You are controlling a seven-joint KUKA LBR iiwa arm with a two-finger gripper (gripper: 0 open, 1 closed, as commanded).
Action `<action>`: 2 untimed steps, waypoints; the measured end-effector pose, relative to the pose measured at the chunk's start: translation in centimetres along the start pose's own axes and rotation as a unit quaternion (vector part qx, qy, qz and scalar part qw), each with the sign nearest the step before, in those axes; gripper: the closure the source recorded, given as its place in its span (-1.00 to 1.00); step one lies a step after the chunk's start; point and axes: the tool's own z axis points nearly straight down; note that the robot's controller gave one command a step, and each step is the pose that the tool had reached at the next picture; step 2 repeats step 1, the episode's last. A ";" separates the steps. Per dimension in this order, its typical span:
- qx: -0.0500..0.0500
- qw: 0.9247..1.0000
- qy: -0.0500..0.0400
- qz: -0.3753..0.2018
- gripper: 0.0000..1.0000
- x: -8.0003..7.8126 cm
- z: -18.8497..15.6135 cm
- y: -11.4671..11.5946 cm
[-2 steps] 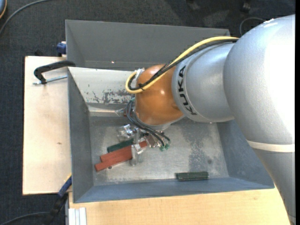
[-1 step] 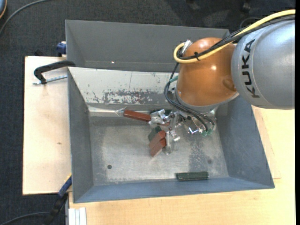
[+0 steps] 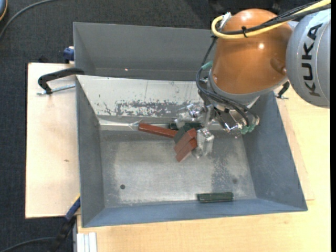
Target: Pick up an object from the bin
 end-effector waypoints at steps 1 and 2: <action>-0.003 0.989 0.006 -0.148 1.00 0.2 1.6 -0.7; -0.003 0.989 0.006 -0.148 1.00 0.2 1.6 -0.7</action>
Offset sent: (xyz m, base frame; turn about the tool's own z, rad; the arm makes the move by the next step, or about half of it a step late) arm 0.0010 -0.0079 -0.0165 -0.2989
